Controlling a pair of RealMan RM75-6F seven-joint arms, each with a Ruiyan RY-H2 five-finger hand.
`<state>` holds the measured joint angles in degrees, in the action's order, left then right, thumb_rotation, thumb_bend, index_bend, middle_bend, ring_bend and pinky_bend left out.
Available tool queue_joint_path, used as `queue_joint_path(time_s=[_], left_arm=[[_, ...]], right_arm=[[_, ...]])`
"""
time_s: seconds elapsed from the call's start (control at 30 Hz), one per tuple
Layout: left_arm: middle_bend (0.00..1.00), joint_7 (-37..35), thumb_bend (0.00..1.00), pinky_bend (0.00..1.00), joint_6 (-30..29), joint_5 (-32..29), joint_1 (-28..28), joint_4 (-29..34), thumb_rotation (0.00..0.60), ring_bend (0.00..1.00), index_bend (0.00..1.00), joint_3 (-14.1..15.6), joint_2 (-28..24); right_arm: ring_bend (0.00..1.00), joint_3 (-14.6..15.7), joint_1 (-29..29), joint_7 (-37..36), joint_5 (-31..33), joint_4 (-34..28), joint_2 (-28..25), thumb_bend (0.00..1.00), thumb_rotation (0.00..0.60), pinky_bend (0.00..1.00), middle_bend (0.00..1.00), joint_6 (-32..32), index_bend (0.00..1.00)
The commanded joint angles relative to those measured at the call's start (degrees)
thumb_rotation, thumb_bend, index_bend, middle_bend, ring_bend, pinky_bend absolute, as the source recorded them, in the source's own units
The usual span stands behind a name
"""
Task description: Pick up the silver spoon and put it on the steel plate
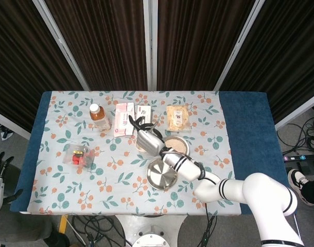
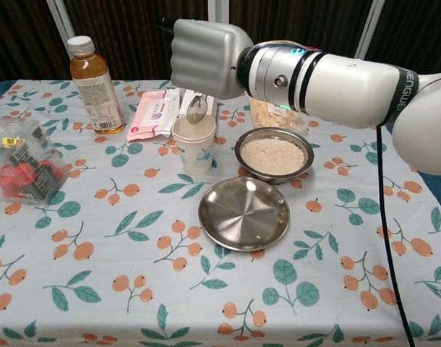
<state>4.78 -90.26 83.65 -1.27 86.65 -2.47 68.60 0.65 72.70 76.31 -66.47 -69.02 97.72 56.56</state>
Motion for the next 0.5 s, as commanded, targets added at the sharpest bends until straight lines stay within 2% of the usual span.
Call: queue_joint_path(time_s=[0.03,0.13,0.27,0.4,0.5], left_arm=[[0.11,0.2,0.08,0.03,-0.2,0.3,0.1,0.1,0.6,0.05,0.17,-0.1,-0.1],[0.11,0.6,0.08,0.03,-0.5,0.8,0.3,0.6,0.6,0.05,0.17,-0.2,-0.3],[0.11,1.3,0.08,0.03,-0.6,1.2,0.4,1.3,0.6,0.05,0.17,-0.2,-0.6],[0.11,1.9,0.08,0.03,-0.8,1.6,0.5,2.0,0.6,0.05,0.17,-0.2,-0.8],[0.11,2.3,0.08,0.03,-0.8,2.0,0.6,2.4,0.6,0.05,0.17,-0.1,-1.1]], right_arm=[[0.27,-2.6,-4.5,-10.6,0.3,-3.2,-2.8,0.33,0.6,0.0,0.58,2.5,0.6],[0.27,-3.1,-7.7,-18.1,-0.2,-7.1,-5.3,0.33,0.6,0.0,0.57,3.9,0.6],[0.27,-2.3,-12.5,-28.4,-1.8,-14.4,-9.1,0.33,0.6,0.0,0.57,5.8,0.6],[0.26,-0.2,-18.3,-42.5,-3.3,-20.8,-11.9,0.33,0.6,0.0,0.57,6.1,0.6],[0.25,2.1,-21.5,-48.3,-6.5,-21.7,-12.5,0.33,0.6,0.0,0.57,6.9,0.6]])
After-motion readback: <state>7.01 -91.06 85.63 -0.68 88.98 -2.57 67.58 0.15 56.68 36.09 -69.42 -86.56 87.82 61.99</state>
